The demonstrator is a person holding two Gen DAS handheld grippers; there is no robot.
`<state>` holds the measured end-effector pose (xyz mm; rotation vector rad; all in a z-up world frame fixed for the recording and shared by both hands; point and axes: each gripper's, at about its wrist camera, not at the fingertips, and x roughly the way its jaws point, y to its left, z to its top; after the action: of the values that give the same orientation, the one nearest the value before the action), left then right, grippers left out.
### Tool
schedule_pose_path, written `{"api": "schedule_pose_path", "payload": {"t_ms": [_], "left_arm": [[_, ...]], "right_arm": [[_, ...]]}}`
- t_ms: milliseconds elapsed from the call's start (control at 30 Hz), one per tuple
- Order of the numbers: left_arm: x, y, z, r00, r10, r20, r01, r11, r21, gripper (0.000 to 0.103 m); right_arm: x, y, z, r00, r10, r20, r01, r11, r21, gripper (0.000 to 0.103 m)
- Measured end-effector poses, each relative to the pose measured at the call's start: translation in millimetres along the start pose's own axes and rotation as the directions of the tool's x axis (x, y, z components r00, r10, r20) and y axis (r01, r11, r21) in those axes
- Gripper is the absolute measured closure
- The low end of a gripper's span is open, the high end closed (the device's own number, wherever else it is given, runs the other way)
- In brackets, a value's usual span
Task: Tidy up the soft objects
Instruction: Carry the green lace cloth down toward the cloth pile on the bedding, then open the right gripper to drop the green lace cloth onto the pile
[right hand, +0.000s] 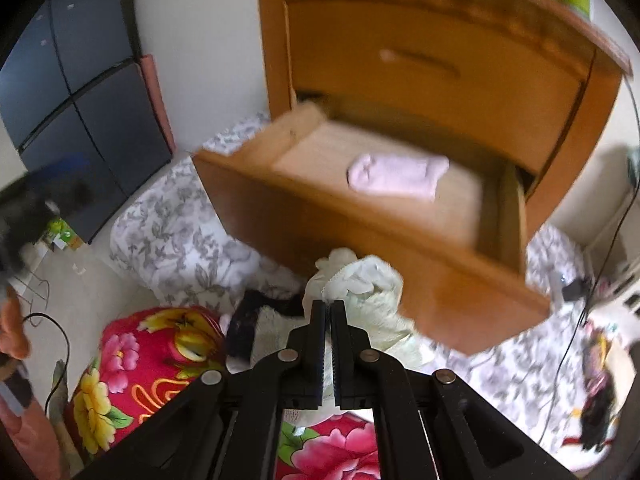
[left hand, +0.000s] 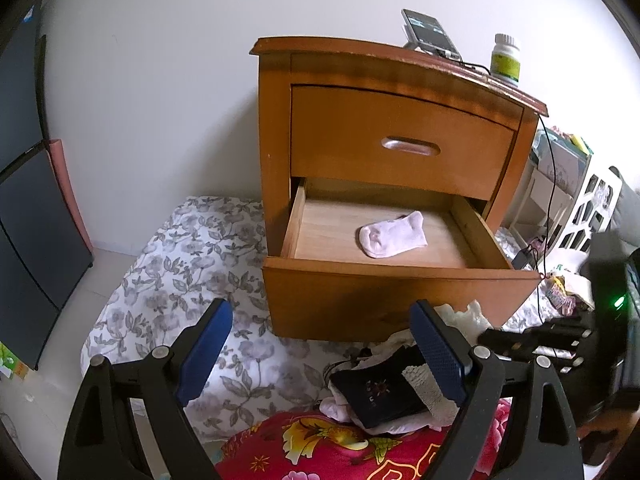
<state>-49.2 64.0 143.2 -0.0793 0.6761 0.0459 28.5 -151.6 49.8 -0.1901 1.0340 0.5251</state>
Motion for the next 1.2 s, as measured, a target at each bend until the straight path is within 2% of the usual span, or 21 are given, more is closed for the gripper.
{"api": "schedule_pose_path", "payload": {"t_ms": [133,400,767,1000,1133,1200], "left_arm": [[4.4,-3.5,-1.3,1.000,0.006,-0.011,-0.006,1.000,0.014,0.013],[11.9,-9.9,-3.9,0.999,0.014,-0.032,-0.012,0.999,0.041,0.013],[15.3,-11.9,-4.6,0.999,0.016,-0.039,-0.014,0.998,0.054,0.013],[10.1,-13.6,-3.3,1.000,0.016,-0.024,-0.014,0.998,0.059,0.013],[6.1,-14.9,-2.6,1.000,0.015,-0.011,-0.014,0.998,0.063,0.013],[5.1,-15.3,-1.8,1.000,0.015,-0.008,-0.014,0.998,0.064,0.013]], "right_arm": [[20.3,-2.7,-13.0,0.999,0.031,-0.022,-0.030,0.998,0.055,0.100],[45.8,2.2,-29.9,0.997,0.014,-0.074,-0.008,0.996,0.084,0.098],[29.8,7.4,-26.1,0.999,-0.041,-0.036,0.044,0.994,0.099,0.097],[4.7,1.5,-28.8,0.994,-0.105,0.005,0.103,0.982,0.161,0.070],[-15.3,-3.0,-27.4,0.990,-0.130,0.058,0.117,0.973,0.199,0.041],[-25.1,-6.0,-26.5,0.987,-0.143,0.079,0.123,0.968,0.218,0.040]]}}
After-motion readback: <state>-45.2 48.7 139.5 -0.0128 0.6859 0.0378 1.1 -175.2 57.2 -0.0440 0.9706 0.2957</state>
